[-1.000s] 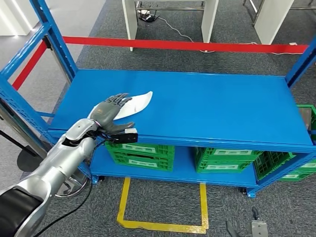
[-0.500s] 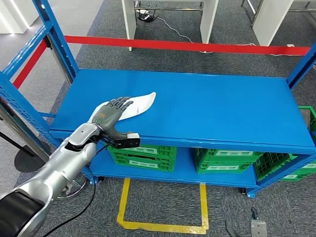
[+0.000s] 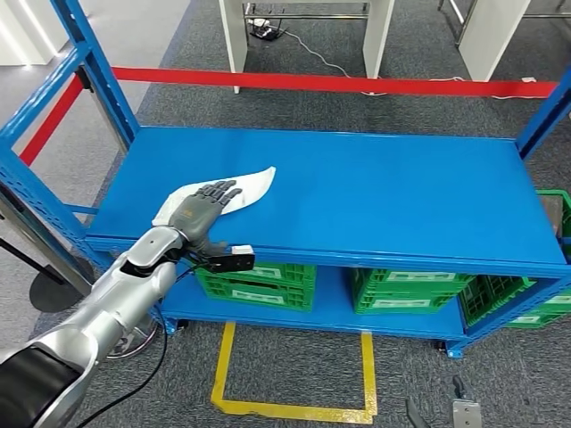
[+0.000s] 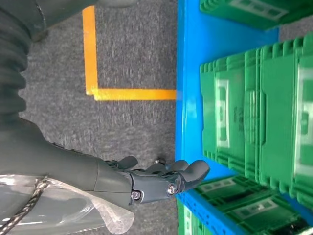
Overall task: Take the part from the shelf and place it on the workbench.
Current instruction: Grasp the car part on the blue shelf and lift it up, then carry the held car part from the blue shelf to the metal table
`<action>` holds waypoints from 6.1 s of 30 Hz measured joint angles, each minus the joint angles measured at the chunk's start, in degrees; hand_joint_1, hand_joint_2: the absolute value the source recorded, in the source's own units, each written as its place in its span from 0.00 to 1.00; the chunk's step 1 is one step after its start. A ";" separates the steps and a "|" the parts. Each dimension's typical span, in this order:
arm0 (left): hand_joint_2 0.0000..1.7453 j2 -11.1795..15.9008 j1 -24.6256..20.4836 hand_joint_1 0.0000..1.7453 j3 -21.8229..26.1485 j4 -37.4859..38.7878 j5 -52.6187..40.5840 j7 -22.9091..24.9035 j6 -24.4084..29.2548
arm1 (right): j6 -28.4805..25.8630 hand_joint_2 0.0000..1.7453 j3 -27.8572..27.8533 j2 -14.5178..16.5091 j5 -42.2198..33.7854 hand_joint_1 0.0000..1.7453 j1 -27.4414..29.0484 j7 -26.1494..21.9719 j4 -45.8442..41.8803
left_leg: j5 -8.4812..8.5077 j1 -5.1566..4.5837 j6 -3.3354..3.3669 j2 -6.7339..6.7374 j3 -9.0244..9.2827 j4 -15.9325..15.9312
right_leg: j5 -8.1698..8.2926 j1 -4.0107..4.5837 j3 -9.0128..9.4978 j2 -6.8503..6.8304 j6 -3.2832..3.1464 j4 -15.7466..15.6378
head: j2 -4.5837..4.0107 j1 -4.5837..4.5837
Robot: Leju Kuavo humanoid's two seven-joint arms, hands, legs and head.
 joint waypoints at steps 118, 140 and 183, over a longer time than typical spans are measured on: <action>1.00 -18.75 20.15 1.00 25.91 -33.72 36.25 -21.54 26.43 | -1.44 1.00 -2.31 0.53 3.81 0.00 1.04 0.00 -0.75 | 0.66 -0.11 1.54 0.07 0.73 -0.67 | -1.19 0.02 0.78 -0.25 1.45 1.42 | 0.00 0.19; 1.00 -23.84 21.98 1.00 33.85 -37.64 31.90 -25.58 26.52 | -1.55 1.00 -2.98 1.34 4.23 0.00 1.53 0.00 -0.95 | -1.29 0.02 2.25 0.30 3.56 -1.36 | -2.42 -0.09 -4.75 -0.36 2.18 5.58 | 0.00 0.09; 1.00 -21.41 23.42 1.00 38.46 -39.32 36.89 -25.11 26.54 | -2.74 1.00 -3.80 2.08 4.93 0.00 0.69 0.00 -1.41 | 4.10 -0.44 0.35 0.41 -2.21 -1.37 | -3.53 0.57 6.32 -0.58 0.19 -2.58 | 0.00 0.01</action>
